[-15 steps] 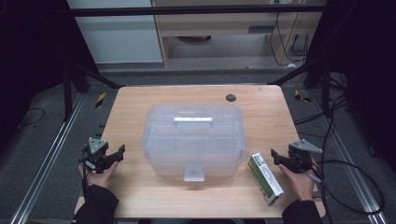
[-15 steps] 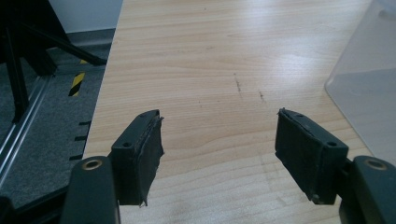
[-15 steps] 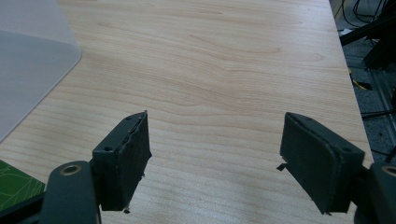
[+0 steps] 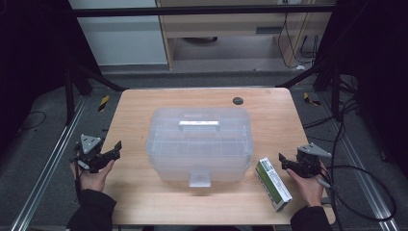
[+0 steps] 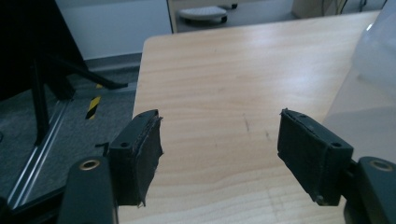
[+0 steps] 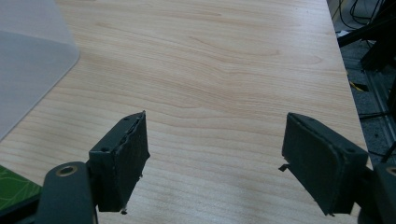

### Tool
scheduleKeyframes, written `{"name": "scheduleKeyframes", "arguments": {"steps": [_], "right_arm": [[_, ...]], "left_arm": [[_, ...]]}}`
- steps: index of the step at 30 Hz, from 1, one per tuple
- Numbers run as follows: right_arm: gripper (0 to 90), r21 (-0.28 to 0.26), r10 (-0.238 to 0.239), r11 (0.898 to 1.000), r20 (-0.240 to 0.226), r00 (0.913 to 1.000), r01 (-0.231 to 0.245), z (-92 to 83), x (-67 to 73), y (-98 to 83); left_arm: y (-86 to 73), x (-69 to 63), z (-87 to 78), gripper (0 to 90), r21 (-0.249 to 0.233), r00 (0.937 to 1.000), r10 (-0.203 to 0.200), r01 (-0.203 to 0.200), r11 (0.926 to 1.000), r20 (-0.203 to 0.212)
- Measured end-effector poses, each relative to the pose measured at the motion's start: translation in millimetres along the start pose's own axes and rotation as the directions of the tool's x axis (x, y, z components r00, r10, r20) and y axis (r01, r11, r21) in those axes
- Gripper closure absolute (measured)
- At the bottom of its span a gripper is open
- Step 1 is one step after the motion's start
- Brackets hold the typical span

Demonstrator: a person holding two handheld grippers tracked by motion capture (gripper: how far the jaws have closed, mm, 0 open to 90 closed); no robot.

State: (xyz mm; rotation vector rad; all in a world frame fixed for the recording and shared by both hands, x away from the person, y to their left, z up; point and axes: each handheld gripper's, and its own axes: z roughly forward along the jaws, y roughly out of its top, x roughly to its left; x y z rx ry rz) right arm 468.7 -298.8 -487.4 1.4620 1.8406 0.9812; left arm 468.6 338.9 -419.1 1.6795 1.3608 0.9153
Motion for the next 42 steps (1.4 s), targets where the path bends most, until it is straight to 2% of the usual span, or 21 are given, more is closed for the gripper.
{"name": "scheduleKeyframes", "arguments": {"steps": [4, 11, 20, 24, 32, 40, 41, 42], "right_arm": [[21.8, 0.003, -0.004, 1.000, 0.008, 1.0000, 0.004, 0.9, -0.5, -0.1], [20.7, 0.003, -0.008, 1.000, 0.005, 1.0000, 0.008, 0.8, 0.0, 0.7], [22.1, -0.005, -0.018, 1.000, 0.008, 0.9998, 0.019, -1.4, 0.7, 1.9], [22.2, -0.007, -0.023, 1.000, 0.007, 0.9997, 0.023, -1.0, 1.3, 1.9], [22.1, -0.004, -0.030, 1.000, 0.010, 0.9995, 0.030, -1.0, 1.4, 1.9], [21.9, -0.001, -0.030, 1.000, 0.007, 0.9995, 0.030, -0.7, 1.2, 1.9], [21.7, 0.002, -0.029, 1.000, 0.005, 0.9996, 0.029, -0.6, 1.2, 1.9], [21.6, 0.002, -0.029, 1.000, 0.005, 0.9996, 0.029, -0.6, 1.2, 1.9]], "left_arm": [[11.2, 1.6, -6.8, 31.4, -0.013, 0.9995, 0.024, -0.024, 0.9996, 0.021], [27.2, 0.3, -15.6, 31.7, -0.054, 0.9989, 0.029, -0.026, 0.9982, 0.038], [47.1, -13.3, -18.8, 31.9, -0.090, 0.9939, 0.090, -0.084, 0.9924, 0.064], [56.8, -17.5, -21.8, 31.9, -0.106, 0.9916, 0.104, -0.096, 0.9898, 0.077], [75.4, -26.4, -28.1, 31.8, -0.128, 0.9868, 0.144, -0.134, 0.9828, 0.074], [89.7, -37.4, -34.2, 31.7, -0.149, 0.9832, 0.167, -0.154, 0.9767, 0.074], [94.6, -41.6, -34.8, 31.7, -0.157, 0.9802, 0.181, -0.167, 0.9734, 0.080], [96.0, -43.3, -35.6, 31.6, -0.156, 0.9799, 0.183, -0.169, 0.9732, 0.079]]}}
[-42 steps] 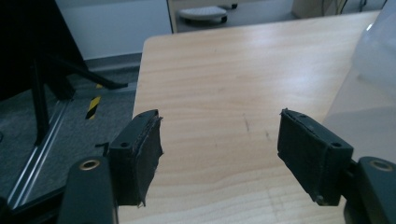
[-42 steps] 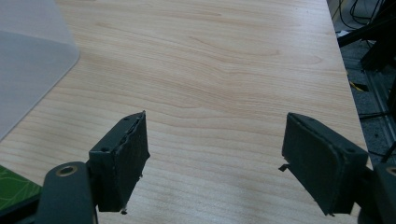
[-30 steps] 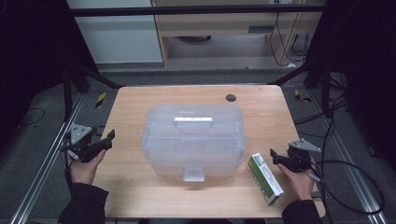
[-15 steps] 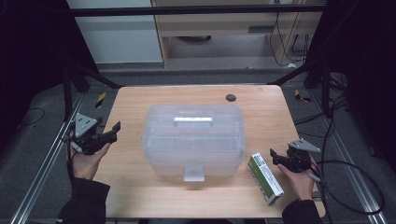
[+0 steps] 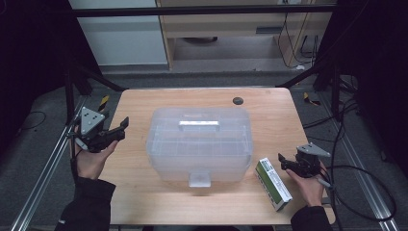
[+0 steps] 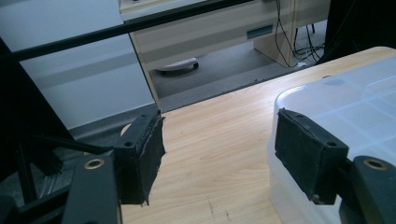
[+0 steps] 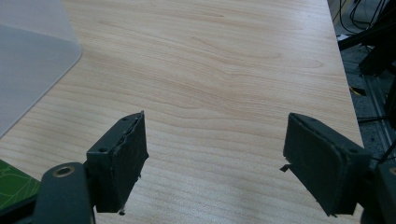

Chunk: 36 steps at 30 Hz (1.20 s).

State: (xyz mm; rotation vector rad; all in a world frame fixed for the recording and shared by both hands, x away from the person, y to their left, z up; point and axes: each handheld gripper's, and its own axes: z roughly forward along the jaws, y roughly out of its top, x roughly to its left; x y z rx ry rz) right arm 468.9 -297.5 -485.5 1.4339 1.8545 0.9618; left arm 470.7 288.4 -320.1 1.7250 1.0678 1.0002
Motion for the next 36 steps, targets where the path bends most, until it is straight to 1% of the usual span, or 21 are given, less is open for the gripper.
{"name": "scheduleKeyframes", "arguments": {"steps": [6, 7, 10, 14, 15, 17, 18, 19, 20, 22, 23, 25, 26, 27, 28, 30, 31, 33, 34, 35, 36], "right_arm": [[21.5, -0.001, -0.001, 1.000, 0.001, 1.0000, 0.001, -0.2, -0.3, 0.1], [21.5, -0.001, -0.001, 1.000, 0.001, 1.0000, 0.001, -0.1, -0.3, 0.1], [21.4, -0.001, -0.002, 1.000, 0.001, 1.0000, 0.002, -0.2, -0.3, 0.1], [21.3, -0.004, 0.002, 1.000, 0.003, 1.0000, -0.002, -0.6, -0.7, 0.2], [21.3, -0.004, 0.002, 1.000, 0.003, 1.0000, -0.002, -0.6, -0.7, 0.2], [21.4, -0.002, -0.002, 1.000, 0.003, 1.0000, 0.002, -0.1, -1.0, -0.1], [21.4, 0.000, -0.002, 1.000, 0.002, 1.0000, 0.002, -0.1, -0.8, -0.1], [21.4, 0.000, -0.002, 1.000, 0.002, 1.0000, 0.002, -0.1, -0.8, -0.1], [21.4, -0.001, 0.000, 1.000, 0.000, 1.0000, 0.000, -0.2, -0.5, 0.0], [21.5, -0.005, -0.001, 1.000, 0.002, 1.0000, 0.001, -0.2, -0.9, 0.0], [21.5, -0.005, 0.002, 1.000, 0.002, 1.0000, -0.002, -0.4, -1.0, 0.0], [21.4, -0.006, 0.002, 1.000, 0.001, 1.0000, -0.002, -0.4, -1.3, 0.0], [21.4, -0.006, 0.001, 1.000, 0.002, 1.0000, -0.001, -0.3, -1.4, -0.1], [21.4, -0.006, 0.000, 1.000, 0.001, 1.0000, 0.000, 0.0, -1.5, -0.1], [21.4, -0.006, 0.000, 1.000, 0.001, 1.0000, 0.000, 0.0, -1.5, -0.1], [21.3, -0.001, 0.005, 1.000, -0.002, 1.0000, -0.005, 0.3, -1.3, -0.3], [21.4, 0.000, 0.005, 1.000, -0.002, 1.0000, -0.005, 0.3, -1.3, -0.3], [21.4, -0.001, 0.006, 1.000, -0.003, 1.0000, -0.006, 0.3, -1.3, -0.3], [21.5, -0.003, 0.005, 1.000, -0.001, 1.0000, -0.005, 0.1, -1.4, -0.3], [21.4, -0.006, 0.003, 1.000, -0.002, 1.0000, -0.003, 0.0, -1.6, -0.3], [21.4, -0.007, 0.005, 1.000, -0.003, 1.0000, -0.005, 0.0, -1.7, -0.2]], "left_arm": [[12.0, -8.1, 0.8, 31.6, -0.004, 0.9989, 0.036, -0.036, 0.9994, 0.029], [14.1, -9.4, 1.0, 31.6, -0.005, 0.9981, 0.045, -0.044, 0.9990, 0.043], [18.0, -11.8, 2.0, 31.4, 0.001, 0.9945, 0.082, -0.082, 0.9966, 0.066], [22.7, -14.5, 3.3, 31.2, 0.010, 0.9869, 0.128, -0.129, 0.9915, 0.099], [22.7, -14.5, 3.3, 31.2, 0.010, 0.9869, 0.128, -0.129, 0.9915, 0.099], [26.4, -16.5, 4.1, 31.3, 0.014, 0.9798, 0.147, -0.150, 0.9885, 0.135], [27.8, -17.8, 4.1, 31.2, 0.013, 0.9776, 0.155, -0.158, 0.9873, 0.142], [27.8, -17.8, 4.1, 31.3, 0.013, 0.9776, 0.155, -0.158, 0.9873, 0.142], [30.3, -19.3, 4.1, 31.3, 0.013, 0.9739, 0.167, -0.171, 0.9852, 0.154], [32.9, -21.0, 4.5, 31.2, 0.013, 0.9707, 0.173, -0.178, 0.9840, 0.166], [32.9, -21.0, 4.5, 31.2, 0.013, 0.9707, 0.173, -0.178, 0.9840, 0.166], [37.3, -24.4, 5.4, 31.1, 0.012, 0.9642, 0.190, -0.195, 0.9806, 0.185], [37.3, -24.4, 5.4, 31.0, 0.012, 0.9642, 0.190, -0.195, 0.9806, 0.185], [39.9, -27.1, 6.2, 31.0, 0.005, 0.9614, 0.187, -0.191, 0.9815, 0.202], [39.9, -27.1, 6.2, 30.8, 0.005, 0.9614, 0.187, -0.191, 0.9815, 0.202], [43.9, -29.8, 6.9, 30.6, 0.006, 0.9549, 0.196, -0.203, 0.9792, 0.223], [47.0, -31.4, 7.1, 30.5, 0.006, 0.9495, 0.213, -0.220, 0.9754, 0.230], [50.3, -33.5, 7.5, 30.2, 0.003, 0.9430, 0.226, -0.234, 0.9723, 0.244], [52.3, -34.8, 7.6, 30.1, 0.001, 0.9386, 0.237, -0.245, 0.9694, 0.250], [52.3, -34.8, 7.6, 30.1, 0.001, 0.9386, 0.237, -0.245, 0.9694, 0.250], [55.5, -36.8, 7.8, 30.1, -0.004, 0.9315, 0.246, -0.255, 0.9670, 0.268]]}}
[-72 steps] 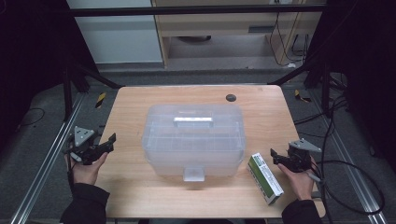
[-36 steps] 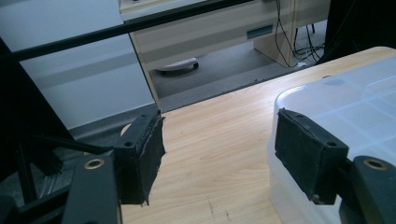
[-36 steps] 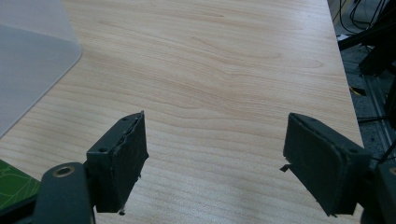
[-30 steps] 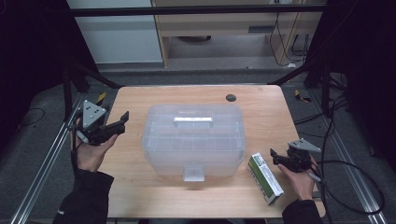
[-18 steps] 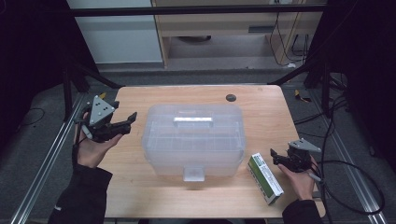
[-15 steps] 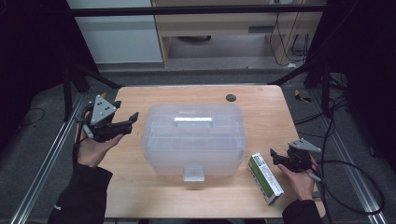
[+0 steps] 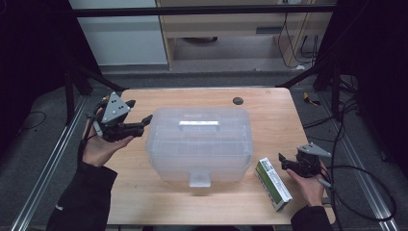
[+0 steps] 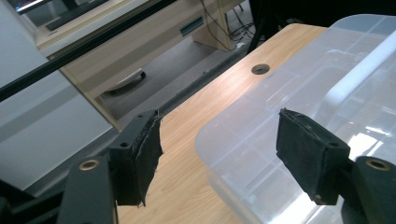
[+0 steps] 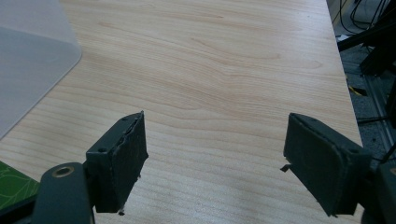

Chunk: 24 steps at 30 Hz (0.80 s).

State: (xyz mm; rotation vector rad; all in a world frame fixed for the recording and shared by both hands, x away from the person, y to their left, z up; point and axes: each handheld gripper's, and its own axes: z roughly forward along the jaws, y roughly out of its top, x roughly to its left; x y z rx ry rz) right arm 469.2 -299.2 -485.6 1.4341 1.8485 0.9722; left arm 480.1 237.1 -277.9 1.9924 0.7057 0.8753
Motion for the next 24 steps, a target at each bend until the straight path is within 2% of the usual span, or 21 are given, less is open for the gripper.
{"name": "scheduleKeyframes", "arguments": {"steps": [3, 4, 6, 7, 9, 10, 20, 24], "right_arm": [[21.3, 0.004, 0.001, 1.000, -0.001, 1.0000, -0.001, 0.3, -0.1, -0.2], [21.3, 0.004, 0.001, 1.000, -0.001, 1.0000, -0.001, 0.3, 0.0, -0.3], [21.3, 0.006, 0.002, 1.000, -0.003, 1.0000, -0.002, 0.5, 0.2, -0.3], [21.3, 0.006, 0.001, 1.000, -0.003, 1.0000, -0.001, 0.4, 0.2, -0.2], [21.2, 0.006, 0.001, 1.000, -0.003, 1.0000, -0.001, 0.3, 0.1, -0.2], [21.2, 0.006, 0.000, 1.000, -0.003, 1.0000, 0.000, 0.4, -0.2, -0.2], [20.8, 0.009, 0.000, 1.000, -0.006, 1.0000, 0.000, 0.4, -0.6, -0.3], [20.7, 0.013, 0.004, 1.000, -0.010, 0.9999, -0.004, 0.6, -0.3, -0.5]], "left_arm": [[4.3, -2.7, 1.4, 29.7, 0.004, 0.9996, 0.022, -0.022, 0.9998, 0.018], [6.0, -3.8, 2.2, 29.6, 0.014, 0.9988, 0.040, -0.041, 0.9991, 0.026], [7.1, -5.8, 3.7, 29.3, 0.012, 0.9987, 0.042, -0.042, 0.9990, 0.028], [8.6, -8.1, 5.7, 29.1, 0.020, 0.9975, 0.062, -0.063, 0.9978, 0.035], [9.1, -9.7, 6.9, 28.5, 0.023, 0.9970, 0.067, -0.068, 0.9974, 0.040], [10.2, -11.8, 9.5, 28.2, 0.037, 0.9935, 0.094, -0.097, 0.9946, 0.064], [15.0, -21.9, 15.7, 27.6, 0.054, 0.9812, 0.151, -0.158, 0.9859, 0.120], [17.8, -26.1, 17.8, 27.4, 0.062, 0.9736, 0.177, -0.188, 0.9803, 0.144]]}}
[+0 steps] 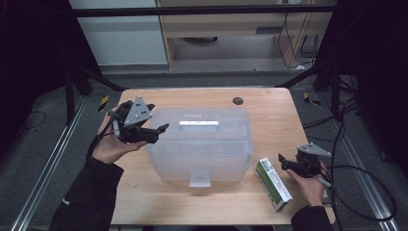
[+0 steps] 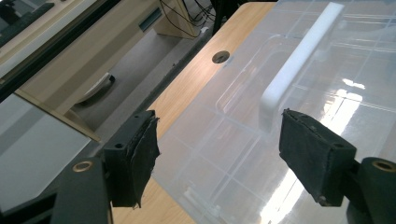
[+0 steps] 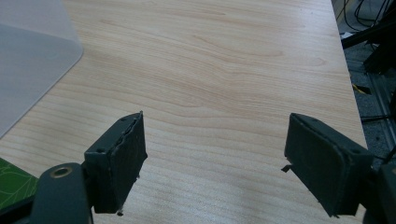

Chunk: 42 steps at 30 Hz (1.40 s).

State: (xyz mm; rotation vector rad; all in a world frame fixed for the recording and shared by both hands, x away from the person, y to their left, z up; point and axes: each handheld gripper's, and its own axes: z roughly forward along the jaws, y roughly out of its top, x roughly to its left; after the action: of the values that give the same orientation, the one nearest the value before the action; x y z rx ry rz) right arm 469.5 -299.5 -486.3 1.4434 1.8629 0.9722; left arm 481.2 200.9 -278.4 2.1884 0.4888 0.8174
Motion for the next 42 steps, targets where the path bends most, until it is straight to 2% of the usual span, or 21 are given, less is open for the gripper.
{"name": "scheduleKeyframes", "arguments": {"steps": [3, 19, 28, 33, 34, 42], "right_arm": [[20.7, 0.000, -0.001, 1.000, 0.000, 1.0000, 0.001, 0.1, 0.1, -0.1], [20.7, 0.002, -0.004, 1.000, -0.003, 1.0000, 0.004, 0.2, 0.0, -0.1], [20.7, 0.004, -0.008, 1.000, -0.004, 1.0000, 0.008, 0.6, -0.1, -0.3], [20.7, 0.006, -0.011, 1.000, -0.005, 0.9999, 0.011, 0.9, 0.0, -0.3], [20.7, 0.006, -0.011, 1.000, -0.004, 0.9999, 0.011, 0.9, -0.1, -0.3], [20.8, 0.011, -0.011, 1.000, -0.007, 0.9999, 0.011, 1.5, 0.1, -0.8]], "left_arm": [[2.5, -3.1, 3.0, 27.4, 0.008, 0.9999, 0.001, -0.001, 1.0000, 0.012], [16.8, -13.5, 14.1, 27.4, 0.049, 0.9949, 0.076, -0.079, 0.9957, 0.067], [23.2, -15.7, 20.2, 27.4, 0.064, 0.9891, 0.109, -0.116, 0.9912, 0.099], [25.7, -16.3, 25.0, 27.4, 0.065, 0.9873, 0.111, -0.119, 0.9908, 0.114], [27.1, -16.3, 27.2, 27.4, 0.072, 0.9847, 0.125, -0.134, 0.9884, 0.121], [31.1, -17.7, 34.6, 28.4, 0.071, 0.9805, 0.131, -0.142, 0.9873, 0.147]]}}
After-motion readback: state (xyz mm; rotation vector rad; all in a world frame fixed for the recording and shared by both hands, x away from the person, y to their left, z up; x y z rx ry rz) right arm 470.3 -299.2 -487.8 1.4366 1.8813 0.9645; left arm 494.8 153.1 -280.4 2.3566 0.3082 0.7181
